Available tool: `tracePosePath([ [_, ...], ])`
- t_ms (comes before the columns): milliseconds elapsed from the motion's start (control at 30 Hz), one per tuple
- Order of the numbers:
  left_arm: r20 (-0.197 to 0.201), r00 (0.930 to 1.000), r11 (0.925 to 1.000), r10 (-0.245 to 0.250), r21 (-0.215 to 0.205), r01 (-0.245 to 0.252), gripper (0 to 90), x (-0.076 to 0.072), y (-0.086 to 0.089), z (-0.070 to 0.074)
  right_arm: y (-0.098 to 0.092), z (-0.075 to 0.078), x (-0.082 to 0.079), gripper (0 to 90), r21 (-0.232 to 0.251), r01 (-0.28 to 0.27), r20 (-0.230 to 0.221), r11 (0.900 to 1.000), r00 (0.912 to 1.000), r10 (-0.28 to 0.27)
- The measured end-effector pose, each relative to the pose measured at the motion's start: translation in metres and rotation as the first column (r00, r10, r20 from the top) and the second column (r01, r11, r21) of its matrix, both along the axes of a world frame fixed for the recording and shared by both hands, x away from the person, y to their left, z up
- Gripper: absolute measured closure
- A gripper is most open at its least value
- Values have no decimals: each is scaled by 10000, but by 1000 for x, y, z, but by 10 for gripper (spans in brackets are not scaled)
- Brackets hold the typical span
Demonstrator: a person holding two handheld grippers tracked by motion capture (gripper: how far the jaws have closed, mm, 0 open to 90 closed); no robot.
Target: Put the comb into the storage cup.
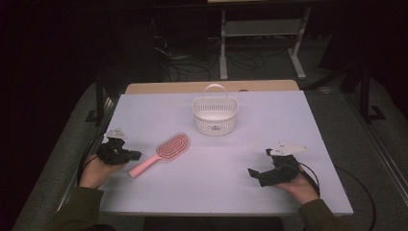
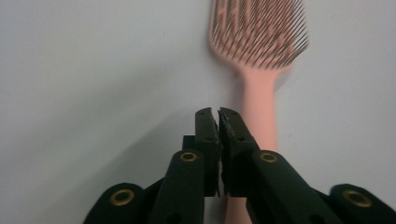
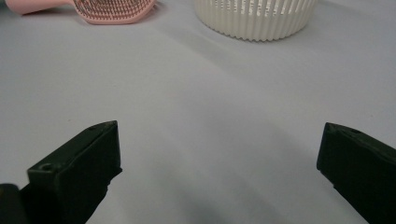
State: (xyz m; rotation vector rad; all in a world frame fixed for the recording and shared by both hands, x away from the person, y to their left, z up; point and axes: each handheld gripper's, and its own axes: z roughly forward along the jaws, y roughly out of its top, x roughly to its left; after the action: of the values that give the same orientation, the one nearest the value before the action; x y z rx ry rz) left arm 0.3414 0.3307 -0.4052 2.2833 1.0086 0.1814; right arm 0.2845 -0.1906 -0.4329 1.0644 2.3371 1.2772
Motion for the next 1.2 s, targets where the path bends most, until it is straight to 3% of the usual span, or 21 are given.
tracePosePath([
  [100, 370, 9992, 9990, -119, -417, 134, 791, -3, -5, 7, 0, 0, 0, 0, -2, -3, -13, 10000, 10000, 3],
  [167, 616, 9978, 9964, -261, -786, 309, 716, -7, -11, 11, 0, 0, 0, 0, -11, -46, 9, 10000, 10000, 46],
  [200, 616, 9978, 9964, -261, -786, 309, 696, -7, -11, 11, 0, 0, 0, 0, -11, -46, 9, 10000, 10000, 46],
  [400, 1340, 9887, 9828, -667, -1624, 883, 557, -14, -28, 20, 0, 0, -1, 0, 1, -65, 43, 10000, 10000, 65],
  [633, 1875, 9713, 9651, -1465, -1885, 1819, 454, -22, -54, 20, 0, 0, -1, 0, -6, -111, 42, 9999, 9999, 111],
  [800, 2135, 9608, 9560, -1766, -1953, 2191, 331, -26, -67, 14, 0, 0, -1, 0, -10, -112, 45, 9999, 9999, 112],
  [1033, 2334, 9523, 9506, -1965, -1926, 2433, 139, -31, -80, 3, 0, 0, -1, 0, -44, -110, 45, 9999, 9999, 110],
  [1200, 2313, 9513, 9496, -2037, -1899, 2495, 25, -33, -83, -2, -1, 0, -1, 0, -41, -108, 40, 9999, 9999, 108],
])
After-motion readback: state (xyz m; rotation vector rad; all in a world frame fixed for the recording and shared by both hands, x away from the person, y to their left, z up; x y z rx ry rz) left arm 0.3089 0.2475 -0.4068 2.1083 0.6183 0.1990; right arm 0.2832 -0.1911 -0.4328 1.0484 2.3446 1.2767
